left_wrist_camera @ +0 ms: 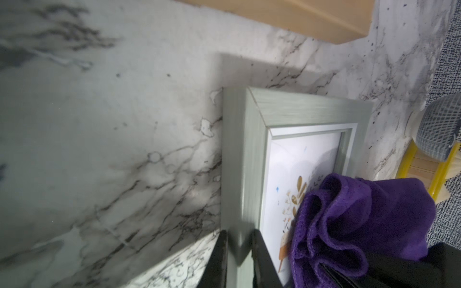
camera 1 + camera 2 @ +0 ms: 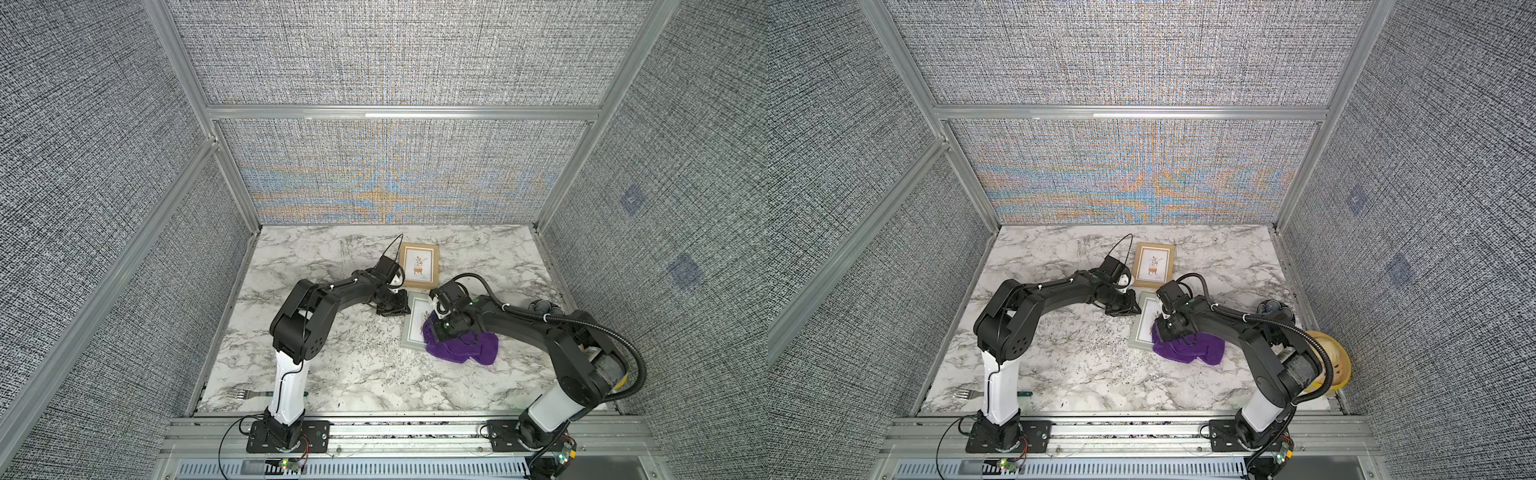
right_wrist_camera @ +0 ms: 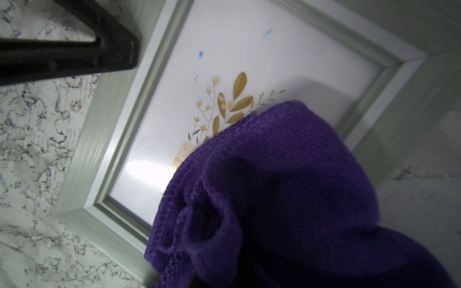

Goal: Wipe the picture frame with a cloth
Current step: Wipe the dirt from the picture frame.

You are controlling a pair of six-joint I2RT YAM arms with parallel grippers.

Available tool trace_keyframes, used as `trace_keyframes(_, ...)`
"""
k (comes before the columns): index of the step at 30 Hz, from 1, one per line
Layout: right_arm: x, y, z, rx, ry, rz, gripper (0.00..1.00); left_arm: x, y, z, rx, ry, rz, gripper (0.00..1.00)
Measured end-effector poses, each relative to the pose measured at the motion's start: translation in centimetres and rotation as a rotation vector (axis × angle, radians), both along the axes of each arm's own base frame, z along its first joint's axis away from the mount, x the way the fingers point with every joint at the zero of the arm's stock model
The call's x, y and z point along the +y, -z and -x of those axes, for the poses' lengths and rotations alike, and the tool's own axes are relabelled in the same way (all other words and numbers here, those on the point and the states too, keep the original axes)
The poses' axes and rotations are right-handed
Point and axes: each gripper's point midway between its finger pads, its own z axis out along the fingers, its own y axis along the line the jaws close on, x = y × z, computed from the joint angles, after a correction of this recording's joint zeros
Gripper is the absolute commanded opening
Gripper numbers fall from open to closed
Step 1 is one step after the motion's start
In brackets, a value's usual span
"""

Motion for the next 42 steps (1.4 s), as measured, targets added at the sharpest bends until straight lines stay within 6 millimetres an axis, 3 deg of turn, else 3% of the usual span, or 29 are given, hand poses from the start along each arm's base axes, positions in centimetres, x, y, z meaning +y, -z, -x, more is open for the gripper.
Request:
trace_keyframes(6,-0.7,0.3,-1.5,0.023,0.076,0.018,0.00,0.0,0.0,0.1,-0.015,0.025,-0.001,0.15)
trace_keyframes(13,-1.3,-0.7,-7.4,-0.089,0.164,0.043,0.00,0.1,0.1,0.1,-0.057,0.087,0.000,0.15)
trace_keyframes(16,-1.4,-0.8,-8.5,-0.113,0.177,0.052,0.00,0.1,0.1,0.1,-0.059,0.089,0.000,0.14)
trace_keyframes(20,-1.2,-0.7,-7.3,-0.125,0.153,0.039,0.00,0.1,0.0,0.0,-0.056,0.072,-0.006,0.13)
trace_keyframes(28,1.5,-0.3,-1.4,-0.099,-0.044,-0.008,0.00,0.3,0.0,-0.1,-0.029,0.017,-0.018,0.13)
trace_keyframes(32,1.8,-0.7,1.0,-0.005,-0.087,-0.034,0.00,0.3,0.0,-0.1,-0.018,-0.002,-0.026,0.12)
trace_keyframes(42,0.3,0.2,0.6,0.123,-0.029,0.113,0.00,0.3,0.0,-0.1,-0.012,-0.002,-0.035,0.12)
